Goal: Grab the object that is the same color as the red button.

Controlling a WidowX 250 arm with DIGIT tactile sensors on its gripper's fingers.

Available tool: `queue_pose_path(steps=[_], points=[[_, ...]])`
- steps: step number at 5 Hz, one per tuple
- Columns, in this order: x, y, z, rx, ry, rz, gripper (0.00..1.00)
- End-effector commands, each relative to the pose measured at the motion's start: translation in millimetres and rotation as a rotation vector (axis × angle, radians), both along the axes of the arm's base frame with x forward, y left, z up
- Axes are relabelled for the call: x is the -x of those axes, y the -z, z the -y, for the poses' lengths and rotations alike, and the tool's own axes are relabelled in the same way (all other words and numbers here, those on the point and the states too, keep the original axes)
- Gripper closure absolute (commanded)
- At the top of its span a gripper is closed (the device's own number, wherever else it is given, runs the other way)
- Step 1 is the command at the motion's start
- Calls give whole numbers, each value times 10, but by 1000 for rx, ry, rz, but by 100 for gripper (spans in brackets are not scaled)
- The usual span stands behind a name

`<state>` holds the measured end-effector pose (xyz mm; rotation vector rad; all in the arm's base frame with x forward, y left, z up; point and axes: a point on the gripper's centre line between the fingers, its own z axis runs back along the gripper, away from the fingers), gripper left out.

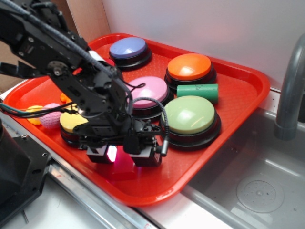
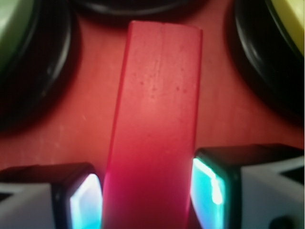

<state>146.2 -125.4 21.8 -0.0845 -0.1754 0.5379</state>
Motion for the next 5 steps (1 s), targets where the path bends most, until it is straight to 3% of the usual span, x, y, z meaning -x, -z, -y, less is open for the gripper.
queue_pose_path(steps=[1, 3, 4, 5], points=[[-272, -535, -140, -19, 191, -12, 100], [-470, -1229, -524, -45, 454, -39, 100], [-566, -1479, -763, -37, 576, -25, 100], [-546, -1672, -967, -76, 587, -2, 100]])
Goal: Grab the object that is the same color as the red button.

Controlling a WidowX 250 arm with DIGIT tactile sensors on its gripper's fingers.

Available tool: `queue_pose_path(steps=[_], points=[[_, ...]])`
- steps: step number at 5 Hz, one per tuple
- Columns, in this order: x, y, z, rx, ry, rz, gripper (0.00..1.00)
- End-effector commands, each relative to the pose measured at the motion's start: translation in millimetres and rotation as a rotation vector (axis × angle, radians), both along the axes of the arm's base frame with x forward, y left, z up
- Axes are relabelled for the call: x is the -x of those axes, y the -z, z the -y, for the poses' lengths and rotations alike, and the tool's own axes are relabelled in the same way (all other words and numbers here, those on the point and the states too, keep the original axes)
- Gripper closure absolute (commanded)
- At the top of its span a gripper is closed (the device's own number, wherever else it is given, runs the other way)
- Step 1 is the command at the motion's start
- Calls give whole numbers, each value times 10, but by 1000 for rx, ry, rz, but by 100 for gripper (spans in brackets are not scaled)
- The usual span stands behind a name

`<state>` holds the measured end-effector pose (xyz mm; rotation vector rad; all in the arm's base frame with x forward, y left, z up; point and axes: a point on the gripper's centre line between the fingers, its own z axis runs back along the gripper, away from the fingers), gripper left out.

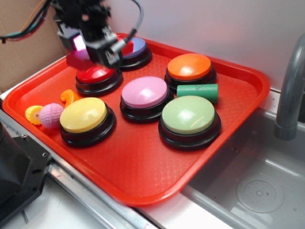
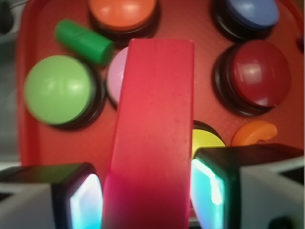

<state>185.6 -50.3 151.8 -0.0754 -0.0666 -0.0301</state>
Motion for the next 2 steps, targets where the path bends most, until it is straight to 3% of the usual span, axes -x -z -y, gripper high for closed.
queue_pose_path(steps=[1, 2], points=[[-170, -427, -321, -57, -34, 143, 100], [-183, -464, -338, -102, -29, 116, 100]])
